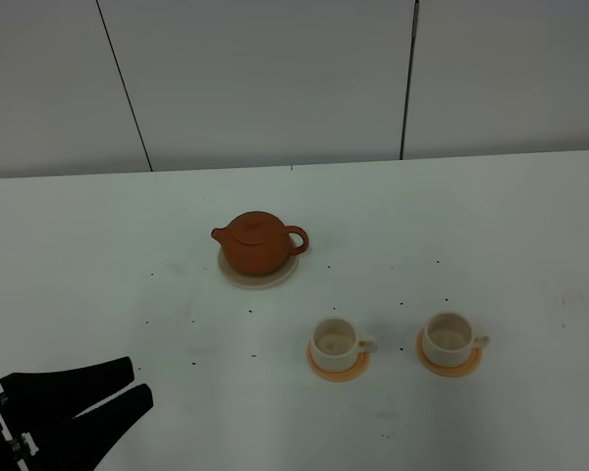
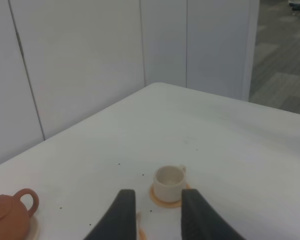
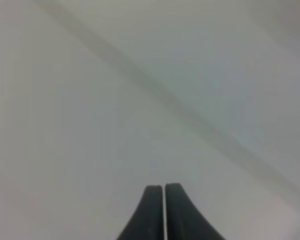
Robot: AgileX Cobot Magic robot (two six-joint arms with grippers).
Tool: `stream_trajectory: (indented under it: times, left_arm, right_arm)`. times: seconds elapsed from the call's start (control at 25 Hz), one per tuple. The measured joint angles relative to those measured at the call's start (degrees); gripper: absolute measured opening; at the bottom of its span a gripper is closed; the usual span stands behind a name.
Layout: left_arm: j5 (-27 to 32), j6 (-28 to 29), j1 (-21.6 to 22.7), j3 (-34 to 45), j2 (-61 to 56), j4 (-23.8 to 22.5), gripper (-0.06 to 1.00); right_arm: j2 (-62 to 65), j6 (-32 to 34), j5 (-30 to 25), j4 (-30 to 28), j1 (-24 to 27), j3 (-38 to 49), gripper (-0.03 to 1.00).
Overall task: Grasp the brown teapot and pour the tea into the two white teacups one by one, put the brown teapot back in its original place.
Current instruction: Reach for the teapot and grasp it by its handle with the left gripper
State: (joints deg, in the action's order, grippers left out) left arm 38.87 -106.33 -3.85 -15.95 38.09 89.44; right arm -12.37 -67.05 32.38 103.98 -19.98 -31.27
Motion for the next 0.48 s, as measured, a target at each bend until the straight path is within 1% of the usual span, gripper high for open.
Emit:
stream_trajectory:
  times: [0.08,0.2,0.28,0.36,0.44,0.48]
  left_arm:
    - [0.0,0.0,0.0,0.0,0.0,0.0,0.29]
    - [0.1,0.0,0.0,0.0,0.0,0.0,0.29]
    - [0.5,0.0,0.0,0.0,0.0,0.0,0.29]
    - [0.8,0.0,0.0,0.0,0.0,0.0,0.29]
    - [1.3,0.0,0.0,0.0,0.0,0.0,0.29]
    - [1.5,0.0,0.0,0.0,0.0,0.0,0.29]
  right_arm:
    - [-0.2,0.0,-6.8,0.0,-2.3,0.6,-0.01]
    - [-0.2,-4.4,-16.8,-0.1,-6.6,0.9,-0.01]
    - [-0.2,-5.1,-21.3,-0.1,-10.8,0.9,-0.01]
    - [-0.2,-4.6,-23.4,-0.1,-15.4,0.9,-0.01]
    - [-0.2,-4.7,-23.9,-0.1,-20.6,0.9,-0.01]
    - [-0.2,-5.8,-23.9,-0.1,-23.5,0.9,-0.01]
